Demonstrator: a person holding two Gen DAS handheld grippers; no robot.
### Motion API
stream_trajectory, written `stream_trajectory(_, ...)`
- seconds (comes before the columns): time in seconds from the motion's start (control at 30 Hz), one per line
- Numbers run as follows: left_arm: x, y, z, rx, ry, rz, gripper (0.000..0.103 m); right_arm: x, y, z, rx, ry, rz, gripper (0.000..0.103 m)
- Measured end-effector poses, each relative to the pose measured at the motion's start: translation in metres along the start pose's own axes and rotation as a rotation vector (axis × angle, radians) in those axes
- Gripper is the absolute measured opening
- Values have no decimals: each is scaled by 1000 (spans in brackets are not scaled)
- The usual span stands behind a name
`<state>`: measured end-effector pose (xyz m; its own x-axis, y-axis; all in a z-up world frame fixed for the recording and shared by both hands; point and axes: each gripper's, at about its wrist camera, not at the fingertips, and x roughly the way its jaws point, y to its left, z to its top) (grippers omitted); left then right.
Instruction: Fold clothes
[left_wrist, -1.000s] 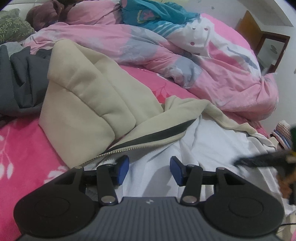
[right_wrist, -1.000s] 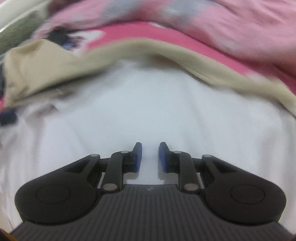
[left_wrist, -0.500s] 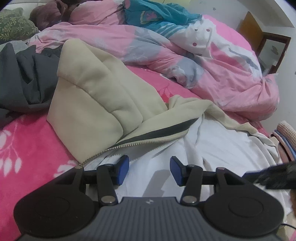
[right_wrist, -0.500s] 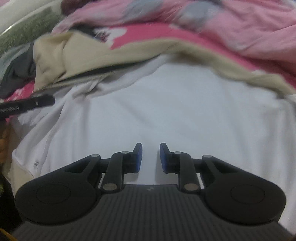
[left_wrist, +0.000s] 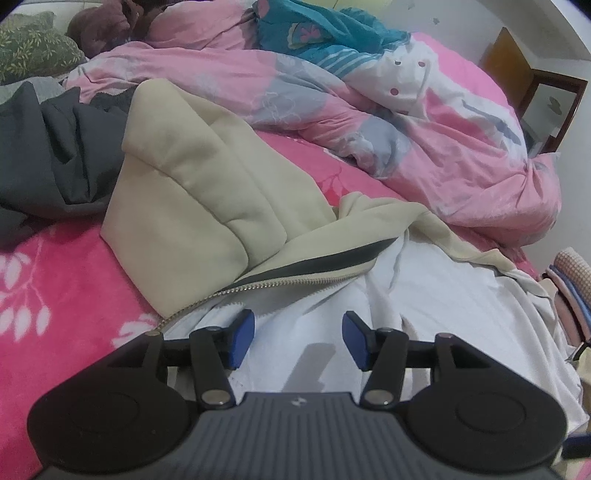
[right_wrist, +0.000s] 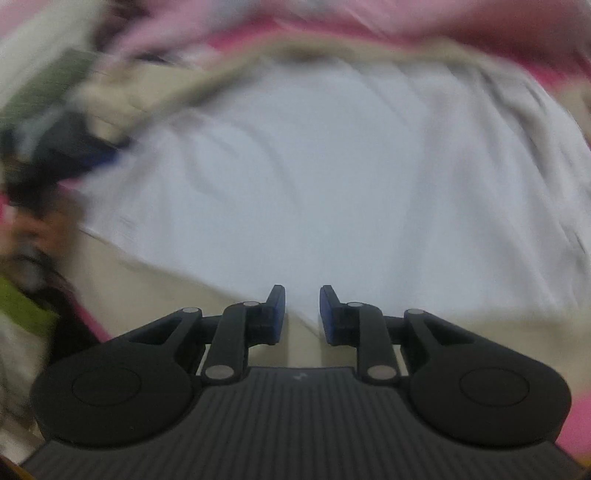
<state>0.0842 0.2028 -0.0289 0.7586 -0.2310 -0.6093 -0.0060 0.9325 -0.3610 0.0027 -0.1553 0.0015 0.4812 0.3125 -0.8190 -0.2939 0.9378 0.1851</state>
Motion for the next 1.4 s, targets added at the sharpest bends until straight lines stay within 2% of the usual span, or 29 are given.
stream_trajectory(0.13,-4,0,-3,19,-15,13,54,40,51,36,-79,-109,145,20)
stream_trajectory(0.23,-7,1,-7,35,-25,27,54,85,71,50,-70,-96,213,20)
stream_trajectory(0.27,-8,2,-9,40,-27,29,54,100,76,44,-58,-56,223,20)
stream_trajectory(0.37,-11,3,-10,51,-28,24,54,100,84,9,-91,-69,237,20)
stream_trajectory(0.47,-11,4,-9,50,-21,18,54,74,87,-18,-121,-54,241,20)
stream_trajectory(0.57,-9,2,-8,48,-16,20,55,59,87,-9,-76,-35,261,20)
stream_trajectory(0.67,-8,1,-9,60,-21,27,56,56,88,17,-62,-150,252,20)
stream_trajectory(0.73,-8,2,-11,64,-30,24,56,71,93,40,-41,-223,246,20)
stream_trajectory(0.77,-8,4,-12,63,-35,16,56,83,93,48,-26,-233,250,20)
stream_trajectory(0.83,-8,11,-14,40,-44,-7,55,113,101,52,-7,-221,246,20)
stream_trajectory(0.9,-10,20,-15,1,-53,-39,53,131,106,38,-6,-185,248,19)
stream_trajectory(1.03,-35,25,-27,-26,-87,-46,55,96,118,-6,-125,-281,214,22)
stream_trajectory(1.13,-65,23,-43,-27,-133,-28,60,76,106,-26,-122,-228,359,22)
stream_trajectory(1.23,-98,16,-54,11,-179,6,65,55,90,-42,-149,-270,352,21)
stream_trajectory(1.33,-131,9,-66,48,-224,40,69,38,59,-43,-76,-327,353,22)
stream_trajectory(1.4,-136,8,-65,79,-217,108,76,34,36,-44,-23,-345,362,22)
